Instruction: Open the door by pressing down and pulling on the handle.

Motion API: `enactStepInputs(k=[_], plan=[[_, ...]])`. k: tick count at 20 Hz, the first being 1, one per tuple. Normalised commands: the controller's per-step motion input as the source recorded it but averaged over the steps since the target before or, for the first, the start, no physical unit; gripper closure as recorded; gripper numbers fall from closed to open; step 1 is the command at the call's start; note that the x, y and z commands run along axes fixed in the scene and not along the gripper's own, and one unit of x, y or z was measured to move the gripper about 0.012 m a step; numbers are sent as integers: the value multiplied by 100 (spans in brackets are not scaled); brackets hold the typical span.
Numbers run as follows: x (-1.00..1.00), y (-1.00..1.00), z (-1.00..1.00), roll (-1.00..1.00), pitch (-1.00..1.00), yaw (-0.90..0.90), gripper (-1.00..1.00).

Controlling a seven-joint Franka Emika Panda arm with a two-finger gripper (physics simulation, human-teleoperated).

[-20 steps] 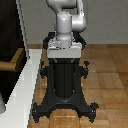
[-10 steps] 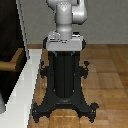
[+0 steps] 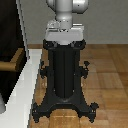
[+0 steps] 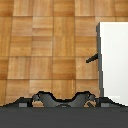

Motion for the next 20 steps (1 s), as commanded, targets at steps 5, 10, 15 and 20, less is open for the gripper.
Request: enactStepInputs(k=[5,10,15,20], plan=[[0,0,40,0,0,0,-100],[0,0,40,0,0,0,-100],[0,0,40,0,0,0,-100],[0,-20,0,0,0,0,-100]])
